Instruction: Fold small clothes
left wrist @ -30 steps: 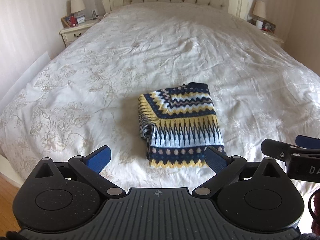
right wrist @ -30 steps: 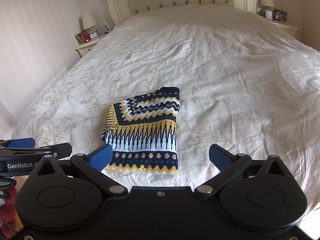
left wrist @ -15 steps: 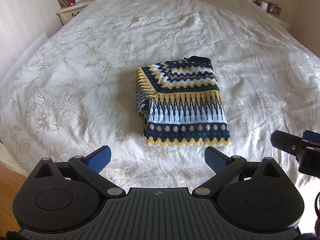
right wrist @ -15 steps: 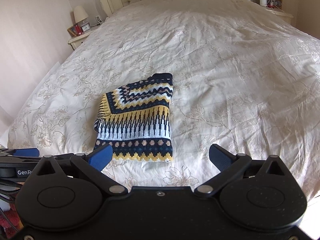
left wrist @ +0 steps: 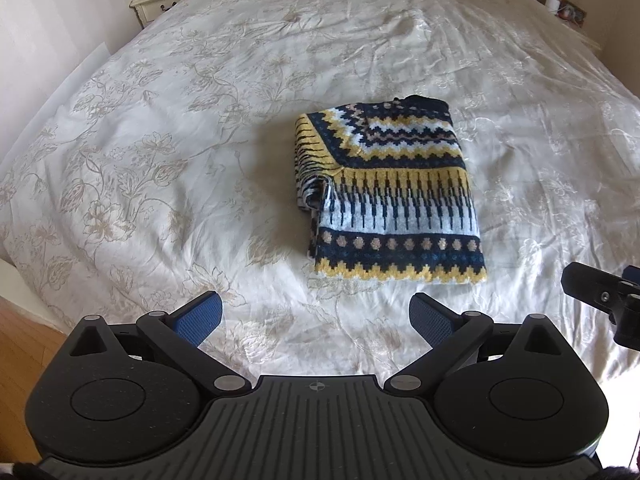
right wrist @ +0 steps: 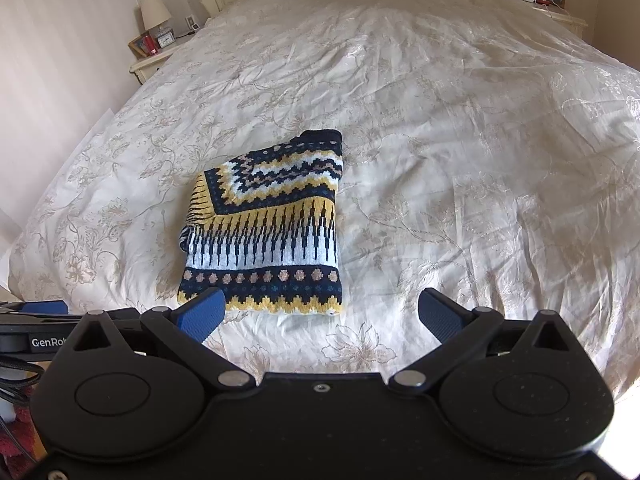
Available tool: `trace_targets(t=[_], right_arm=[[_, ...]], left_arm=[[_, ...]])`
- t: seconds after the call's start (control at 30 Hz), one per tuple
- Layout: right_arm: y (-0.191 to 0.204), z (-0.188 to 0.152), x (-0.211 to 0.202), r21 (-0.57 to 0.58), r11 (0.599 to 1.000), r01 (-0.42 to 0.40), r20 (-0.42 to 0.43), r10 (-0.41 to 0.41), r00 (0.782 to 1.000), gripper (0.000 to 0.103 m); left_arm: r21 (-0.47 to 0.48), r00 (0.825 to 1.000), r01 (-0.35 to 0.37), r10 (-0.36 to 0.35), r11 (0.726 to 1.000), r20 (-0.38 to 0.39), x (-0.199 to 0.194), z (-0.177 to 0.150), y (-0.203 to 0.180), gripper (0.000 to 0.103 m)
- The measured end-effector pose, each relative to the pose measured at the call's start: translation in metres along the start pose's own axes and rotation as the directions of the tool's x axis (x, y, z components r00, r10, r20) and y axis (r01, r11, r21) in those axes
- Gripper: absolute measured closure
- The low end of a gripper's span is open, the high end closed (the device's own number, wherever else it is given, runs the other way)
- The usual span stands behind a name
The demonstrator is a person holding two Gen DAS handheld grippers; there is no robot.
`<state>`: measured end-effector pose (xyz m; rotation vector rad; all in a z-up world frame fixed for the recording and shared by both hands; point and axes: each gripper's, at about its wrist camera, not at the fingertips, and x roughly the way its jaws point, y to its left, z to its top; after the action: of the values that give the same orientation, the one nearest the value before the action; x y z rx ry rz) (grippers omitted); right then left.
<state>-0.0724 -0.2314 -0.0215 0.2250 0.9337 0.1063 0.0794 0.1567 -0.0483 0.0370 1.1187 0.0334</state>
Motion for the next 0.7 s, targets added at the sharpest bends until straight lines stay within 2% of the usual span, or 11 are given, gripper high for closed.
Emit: trace_targets(t=[0.7], right_arm=[[0.008,-0.002,0.011,0.016,1.0,-0.007,-0.04,0.008,0.999,0.001]], left_arm=[[-0.006,1.0,-0.013,0.013,1.0,-0.017,0.008,0.002,0.015,0.002]])
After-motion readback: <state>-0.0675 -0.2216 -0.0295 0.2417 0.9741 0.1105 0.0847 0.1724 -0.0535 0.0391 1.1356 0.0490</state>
